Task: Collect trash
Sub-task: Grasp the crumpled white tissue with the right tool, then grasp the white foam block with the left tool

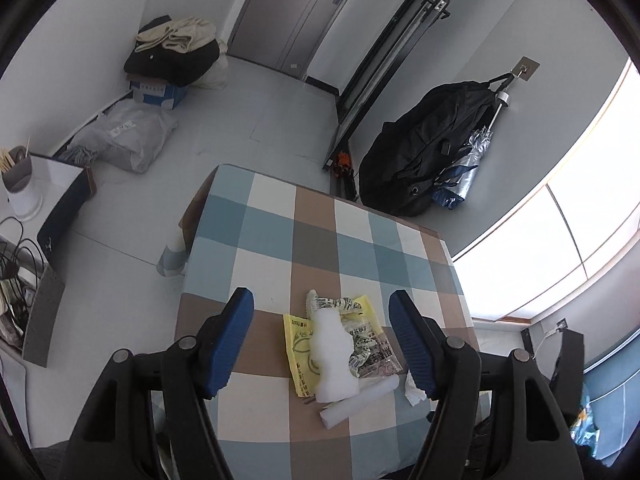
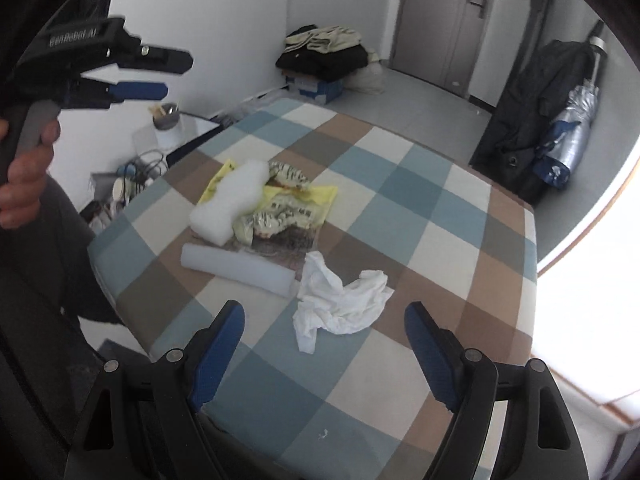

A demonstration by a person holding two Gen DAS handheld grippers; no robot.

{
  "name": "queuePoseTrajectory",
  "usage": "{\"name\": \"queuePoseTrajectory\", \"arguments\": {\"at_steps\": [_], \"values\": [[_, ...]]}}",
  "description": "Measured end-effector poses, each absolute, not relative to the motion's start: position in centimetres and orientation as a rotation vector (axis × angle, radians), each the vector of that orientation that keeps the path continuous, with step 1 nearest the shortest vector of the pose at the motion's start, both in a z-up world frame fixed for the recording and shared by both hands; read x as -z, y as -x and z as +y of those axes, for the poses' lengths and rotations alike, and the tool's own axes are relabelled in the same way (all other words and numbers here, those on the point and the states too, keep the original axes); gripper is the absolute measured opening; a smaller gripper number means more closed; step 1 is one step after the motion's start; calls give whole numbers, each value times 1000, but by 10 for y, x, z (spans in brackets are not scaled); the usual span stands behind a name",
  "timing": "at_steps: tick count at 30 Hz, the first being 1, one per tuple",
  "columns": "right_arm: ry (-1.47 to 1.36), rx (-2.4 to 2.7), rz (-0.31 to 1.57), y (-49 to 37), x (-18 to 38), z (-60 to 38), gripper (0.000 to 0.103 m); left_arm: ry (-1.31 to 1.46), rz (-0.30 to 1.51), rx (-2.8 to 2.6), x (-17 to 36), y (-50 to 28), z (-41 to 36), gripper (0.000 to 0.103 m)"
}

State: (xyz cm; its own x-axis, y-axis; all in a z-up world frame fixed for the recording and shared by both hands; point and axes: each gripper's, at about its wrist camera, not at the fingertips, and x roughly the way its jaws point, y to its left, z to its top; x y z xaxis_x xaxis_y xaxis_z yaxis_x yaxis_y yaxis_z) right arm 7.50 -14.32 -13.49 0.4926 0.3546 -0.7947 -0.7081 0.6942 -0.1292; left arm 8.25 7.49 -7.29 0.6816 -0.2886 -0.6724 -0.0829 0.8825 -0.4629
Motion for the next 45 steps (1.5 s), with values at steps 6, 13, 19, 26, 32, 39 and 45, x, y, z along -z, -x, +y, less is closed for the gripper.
{"name": "queuePoseTrajectory", "arguments": {"at_steps": [6,13,19,26,32,39,45], "values": [[623,-699,861,-95,160,-129,73,491,825,117,70,-85,74,67],[586,-732,932,-118,172,-134,46,506,838,108,74,-85,80,67],[492,-740,965,-123,169,-144,21,546,873,88,82,-87,85,67],[349,-734,999,-130,163,-158,13,524,892,71,86,-88,76,67],[203,-683,945,-132,146,-175,13,463,941,69,97,-93,59,67],[94,-646,900,-136,133,-192,13,435,1044,86,116,-103,38,67],[-1,-602,875,-147,125,-210,13,314,1096,46,126,-108,18,66]]}}
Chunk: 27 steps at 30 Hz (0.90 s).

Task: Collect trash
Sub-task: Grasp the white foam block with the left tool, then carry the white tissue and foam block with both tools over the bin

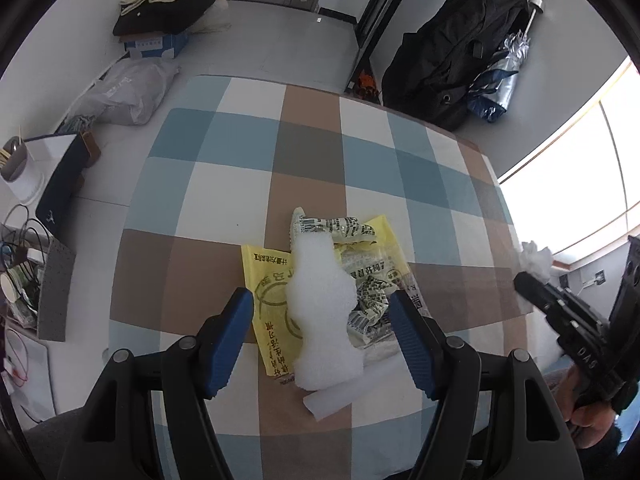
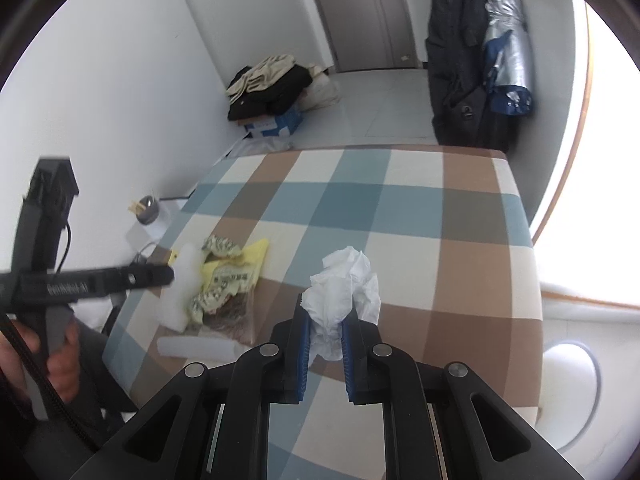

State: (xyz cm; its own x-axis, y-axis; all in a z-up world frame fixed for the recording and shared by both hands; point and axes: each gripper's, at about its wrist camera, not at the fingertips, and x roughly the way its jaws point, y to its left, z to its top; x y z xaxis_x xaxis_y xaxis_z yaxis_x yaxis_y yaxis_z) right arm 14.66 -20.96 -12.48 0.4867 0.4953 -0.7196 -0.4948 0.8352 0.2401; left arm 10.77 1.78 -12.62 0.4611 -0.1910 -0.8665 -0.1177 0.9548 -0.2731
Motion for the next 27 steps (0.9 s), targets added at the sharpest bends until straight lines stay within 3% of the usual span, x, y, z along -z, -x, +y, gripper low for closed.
{"name": "queuePoseTrajectory", "arguments": {"at_steps": [9,15,27], "values": [[-86,-549,832,-158,116,-237,13,266,1121,24,135,-115,13,61],[-133,-550,832,-160,114,-247,13,260,1151,8,142,-120,12,35],[-143,-548,798,-151,107,-253,13,338,1092,32,130,-114,21,33]]}}
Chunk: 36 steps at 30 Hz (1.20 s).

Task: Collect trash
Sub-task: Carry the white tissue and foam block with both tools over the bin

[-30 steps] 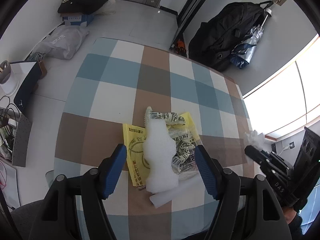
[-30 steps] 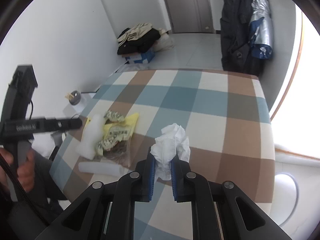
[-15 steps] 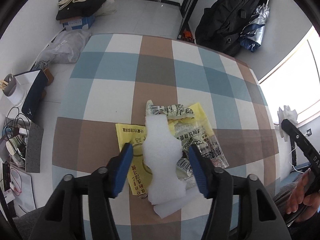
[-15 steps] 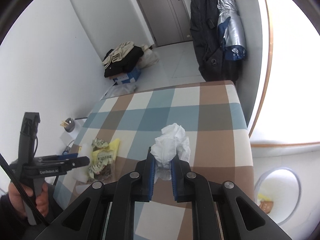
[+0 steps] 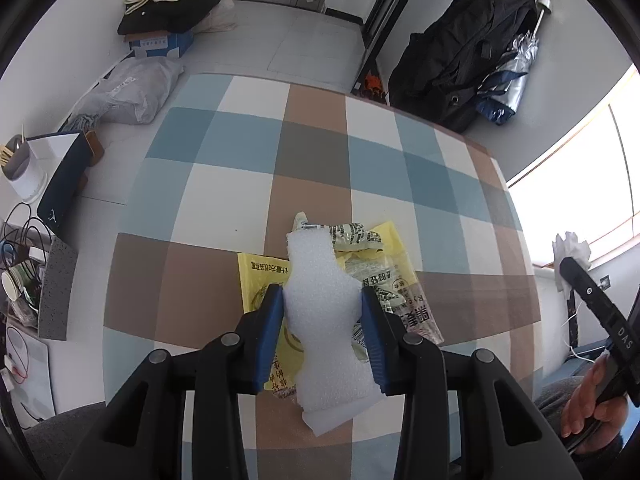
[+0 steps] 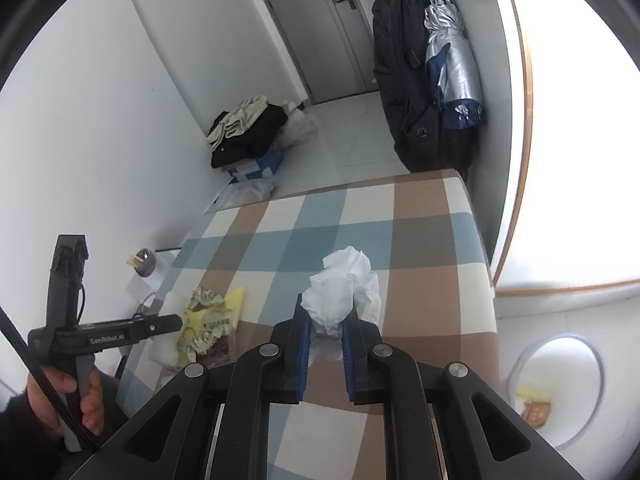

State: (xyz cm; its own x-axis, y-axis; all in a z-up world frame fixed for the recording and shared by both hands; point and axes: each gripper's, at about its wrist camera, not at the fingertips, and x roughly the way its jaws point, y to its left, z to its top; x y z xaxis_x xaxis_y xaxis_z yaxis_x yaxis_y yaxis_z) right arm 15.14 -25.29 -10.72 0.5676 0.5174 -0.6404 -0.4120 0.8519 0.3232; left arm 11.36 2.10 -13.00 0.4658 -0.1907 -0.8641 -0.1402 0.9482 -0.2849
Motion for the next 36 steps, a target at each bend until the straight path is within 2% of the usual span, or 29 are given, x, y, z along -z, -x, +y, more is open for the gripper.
{"name": "queuePoseTrajectory", "arguments": {"at_steps": [25,36], "values": [[-147,-690,816,-76,95,-230,13,315,841,155,52,-65,12,33],[-154,-695,716,-40,49,-252,13,266,732,251,-1,-51,-20,33]]}}
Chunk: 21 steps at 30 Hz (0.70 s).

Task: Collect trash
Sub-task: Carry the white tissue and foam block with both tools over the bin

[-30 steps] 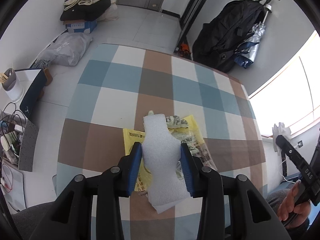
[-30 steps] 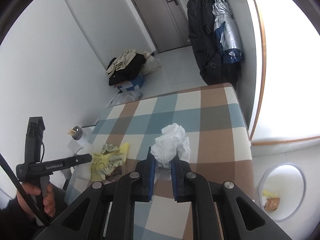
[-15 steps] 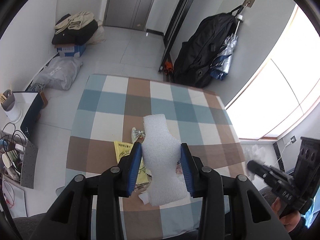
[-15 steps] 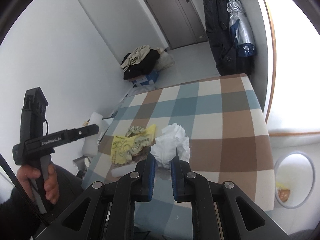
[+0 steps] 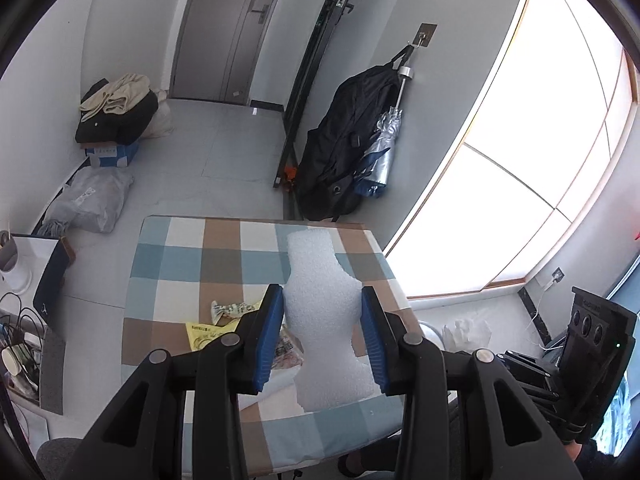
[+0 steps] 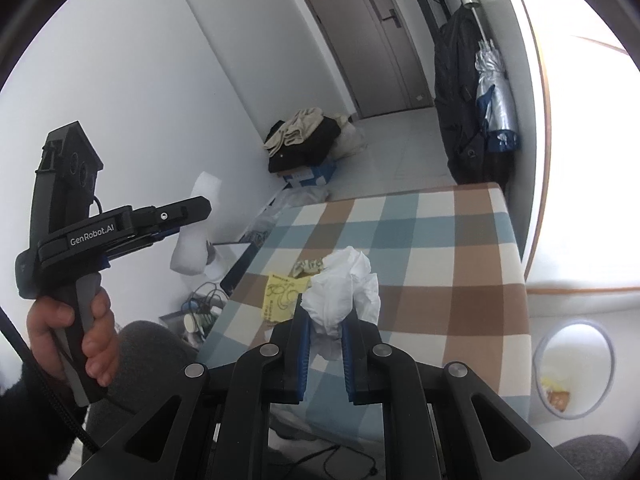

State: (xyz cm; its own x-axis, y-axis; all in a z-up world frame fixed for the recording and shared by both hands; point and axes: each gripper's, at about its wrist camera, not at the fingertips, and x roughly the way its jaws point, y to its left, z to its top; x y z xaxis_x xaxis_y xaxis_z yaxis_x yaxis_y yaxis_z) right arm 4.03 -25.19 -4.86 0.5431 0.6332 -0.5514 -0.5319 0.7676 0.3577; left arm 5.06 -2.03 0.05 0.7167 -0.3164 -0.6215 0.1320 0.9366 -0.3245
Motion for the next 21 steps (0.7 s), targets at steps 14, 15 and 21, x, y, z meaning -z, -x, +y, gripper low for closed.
{"name": "queuePoseTrajectory", "arguments": {"at_steps": [14,15,21], "values": [[-209,-505,597,-28,-11,-354,13,196,707,434,-31,-72,-114,33],[-218,-485,596,-28,-12,-364,13,192,713,446,-31,-75,-122,33],[-258,-358,609,-24,-7,-425,13,184,764,546,-27,-92,-173,33]]}}
